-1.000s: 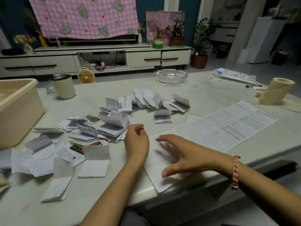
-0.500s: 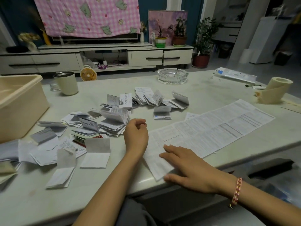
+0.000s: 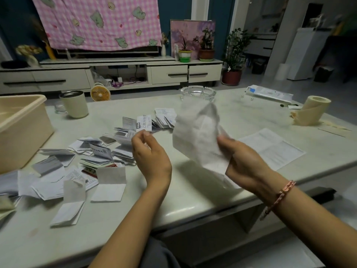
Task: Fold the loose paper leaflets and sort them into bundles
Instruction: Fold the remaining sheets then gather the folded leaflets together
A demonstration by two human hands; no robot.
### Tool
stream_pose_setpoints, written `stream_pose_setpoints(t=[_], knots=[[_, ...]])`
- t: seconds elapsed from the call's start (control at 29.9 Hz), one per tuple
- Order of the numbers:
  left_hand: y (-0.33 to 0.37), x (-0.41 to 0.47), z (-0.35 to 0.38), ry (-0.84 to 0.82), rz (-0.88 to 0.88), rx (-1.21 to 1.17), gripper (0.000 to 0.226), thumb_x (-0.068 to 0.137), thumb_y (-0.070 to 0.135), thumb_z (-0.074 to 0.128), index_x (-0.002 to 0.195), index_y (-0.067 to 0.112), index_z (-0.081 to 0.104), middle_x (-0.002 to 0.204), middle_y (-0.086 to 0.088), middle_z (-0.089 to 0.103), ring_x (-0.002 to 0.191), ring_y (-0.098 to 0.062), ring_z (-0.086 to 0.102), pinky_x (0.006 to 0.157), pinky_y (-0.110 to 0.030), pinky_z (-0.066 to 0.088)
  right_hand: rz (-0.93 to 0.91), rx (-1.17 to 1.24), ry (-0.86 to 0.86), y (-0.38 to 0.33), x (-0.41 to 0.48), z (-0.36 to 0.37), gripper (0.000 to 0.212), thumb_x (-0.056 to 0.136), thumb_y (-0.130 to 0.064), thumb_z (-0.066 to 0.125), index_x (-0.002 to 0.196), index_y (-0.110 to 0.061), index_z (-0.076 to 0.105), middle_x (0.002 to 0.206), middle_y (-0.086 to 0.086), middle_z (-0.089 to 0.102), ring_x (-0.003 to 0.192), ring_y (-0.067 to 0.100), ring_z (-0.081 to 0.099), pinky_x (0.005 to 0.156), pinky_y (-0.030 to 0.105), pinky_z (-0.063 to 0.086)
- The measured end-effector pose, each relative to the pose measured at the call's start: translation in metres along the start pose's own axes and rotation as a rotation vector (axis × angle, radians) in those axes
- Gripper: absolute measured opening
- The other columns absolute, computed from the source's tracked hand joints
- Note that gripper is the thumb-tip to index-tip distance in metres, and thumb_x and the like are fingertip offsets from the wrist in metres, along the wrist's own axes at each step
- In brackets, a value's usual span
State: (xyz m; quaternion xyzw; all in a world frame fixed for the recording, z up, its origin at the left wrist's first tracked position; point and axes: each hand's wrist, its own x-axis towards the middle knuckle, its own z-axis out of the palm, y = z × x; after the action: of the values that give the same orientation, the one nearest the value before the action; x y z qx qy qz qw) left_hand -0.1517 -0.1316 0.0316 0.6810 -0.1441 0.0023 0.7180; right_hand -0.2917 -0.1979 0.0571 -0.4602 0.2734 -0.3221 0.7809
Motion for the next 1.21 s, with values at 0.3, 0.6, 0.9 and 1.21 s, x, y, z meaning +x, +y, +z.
stream_pose_setpoints(t=[0.3,0.6,0.9,1.21], knots=[[-0.003,-0.025,0.008,-0.362,0.194,0.335,0.043,0.097,0.030,0.042,0.134,0.009,0.043,0.141,-0.008,0.043,0.133,-0.023,0.032,0.111,-0.035,0.023,-0.075,0.333,0.345,-0.020,0.027,-0.048,0.033,0.098,-0.015,0.044,0.128,-0.004,0.051,0.125,0.016,0.060,0.111,0.029,0.060,0.075,0.044,0.056],[-0.021,-0.052,0.024,-0.868,0.120,1.002,0.074,0.094,0.056,0.031,0.149,0.012,0.008,0.157,-0.015,0.001,0.144,-0.030,-0.002,0.115,-0.046,0.001,-0.045,-0.352,0.948,-0.005,0.035,-0.117,0.049,0.087,-0.003,0.051,0.133,0.003,0.035,0.121,0.015,0.048,0.106,0.028,0.052,0.097,0.044,0.046],[-0.027,-0.067,0.041,-0.675,0.255,1.161,0.069,0.085,0.064,0.044,0.124,0.007,0.037,0.128,-0.012,0.037,0.116,-0.028,0.036,0.094,-0.035,0.031,-0.170,-1.746,0.266,0.013,0.035,-0.133,0.048,0.099,-0.039,0.035,0.140,-0.014,0.037,0.147,0.009,0.036,0.134,0.025,0.033,0.110,0.034,0.023],[-0.031,-0.073,0.050,-0.664,0.119,1.118,0.064,0.086,0.060,0.049,0.126,0.011,0.037,0.132,-0.011,0.031,0.120,-0.027,0.033,0.098,-0.034,0.028,0.148,-1.815,0.298,0.022,0.043,-0.133,0.075,0.090,-0.067,0.017,0.150,-0.025,0.002,0.158,0.008,-0.009,0.145,0.026,-0.011,0.113,0.050,-0.010]])
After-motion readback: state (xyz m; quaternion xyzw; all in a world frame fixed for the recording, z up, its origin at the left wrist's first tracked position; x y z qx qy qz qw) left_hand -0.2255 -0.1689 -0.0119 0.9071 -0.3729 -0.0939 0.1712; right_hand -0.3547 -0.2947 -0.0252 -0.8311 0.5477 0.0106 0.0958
